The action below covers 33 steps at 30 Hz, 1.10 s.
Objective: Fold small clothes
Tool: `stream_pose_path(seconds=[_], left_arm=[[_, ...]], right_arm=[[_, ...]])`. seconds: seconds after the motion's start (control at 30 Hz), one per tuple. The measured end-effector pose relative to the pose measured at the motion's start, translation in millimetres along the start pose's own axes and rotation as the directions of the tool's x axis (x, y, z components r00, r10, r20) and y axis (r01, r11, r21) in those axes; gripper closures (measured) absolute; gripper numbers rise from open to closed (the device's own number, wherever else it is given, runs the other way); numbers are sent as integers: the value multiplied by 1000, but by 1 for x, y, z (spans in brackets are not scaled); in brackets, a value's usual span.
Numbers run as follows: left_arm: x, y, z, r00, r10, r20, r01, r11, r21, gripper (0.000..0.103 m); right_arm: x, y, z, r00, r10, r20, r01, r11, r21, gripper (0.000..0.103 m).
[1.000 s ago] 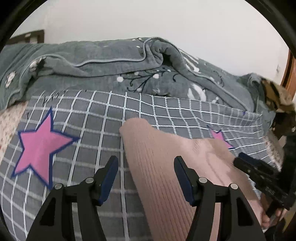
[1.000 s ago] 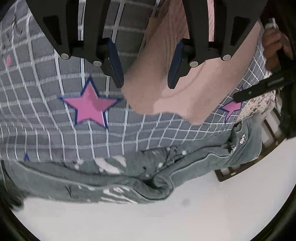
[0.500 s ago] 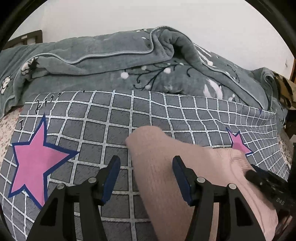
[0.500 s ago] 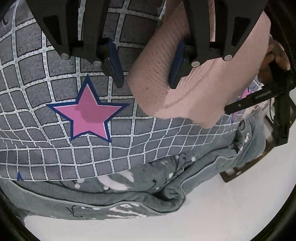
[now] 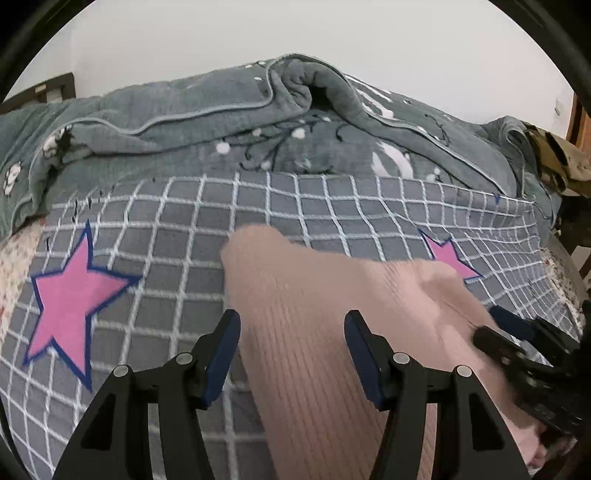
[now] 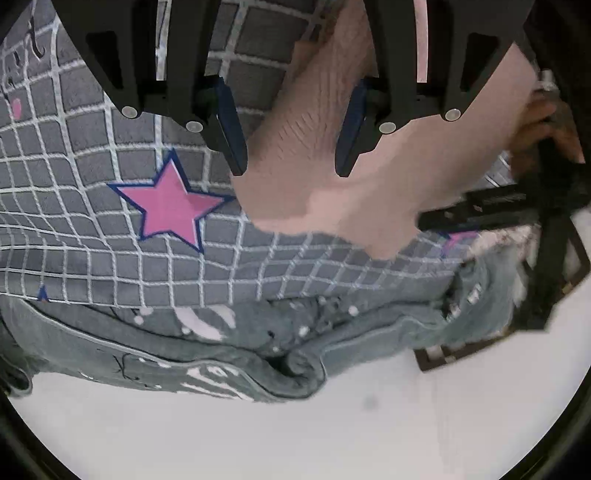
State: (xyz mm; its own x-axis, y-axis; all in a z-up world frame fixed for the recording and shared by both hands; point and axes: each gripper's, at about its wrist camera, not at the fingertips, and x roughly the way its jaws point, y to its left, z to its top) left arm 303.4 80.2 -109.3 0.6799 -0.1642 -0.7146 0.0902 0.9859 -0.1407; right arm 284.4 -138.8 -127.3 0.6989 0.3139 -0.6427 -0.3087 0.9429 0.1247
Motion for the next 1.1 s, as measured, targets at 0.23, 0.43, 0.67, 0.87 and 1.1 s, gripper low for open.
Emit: stream_pose_path(seconds=[0.23, 0.43, 0.67, 0.87, 1.1], left_arm=[[-31, -10, -30, 1000, 13, 28, -14, 1000, 24, 46], [-53, -13, -57, 999, -7, 31, 6, 1000, 20, 46], [-71, -12, -73, 999, -18, 35, 18, 1000, -22, 45], [-78, -11, -82, 1000, -24, 15, 24, 999, -30, 45], [-86, -6, -96, 999, -39, -11, 38, 995, -91, 45]], right_arm=[[-25, -13, -6, 1000, 3, -2, -3, 997, 78, 55], [-48, -1, -29, 995, 93, 38, -96, 989, 116, 55], [-50, 18, -44, 1000, -15, 0, 15, 997, 70, 81], [-69, 26, -43, 999, -43, -8, 43, 998, 56, 81], [-94, 25, -54, 995, -90, -30, 93, 991, 95, 80]])
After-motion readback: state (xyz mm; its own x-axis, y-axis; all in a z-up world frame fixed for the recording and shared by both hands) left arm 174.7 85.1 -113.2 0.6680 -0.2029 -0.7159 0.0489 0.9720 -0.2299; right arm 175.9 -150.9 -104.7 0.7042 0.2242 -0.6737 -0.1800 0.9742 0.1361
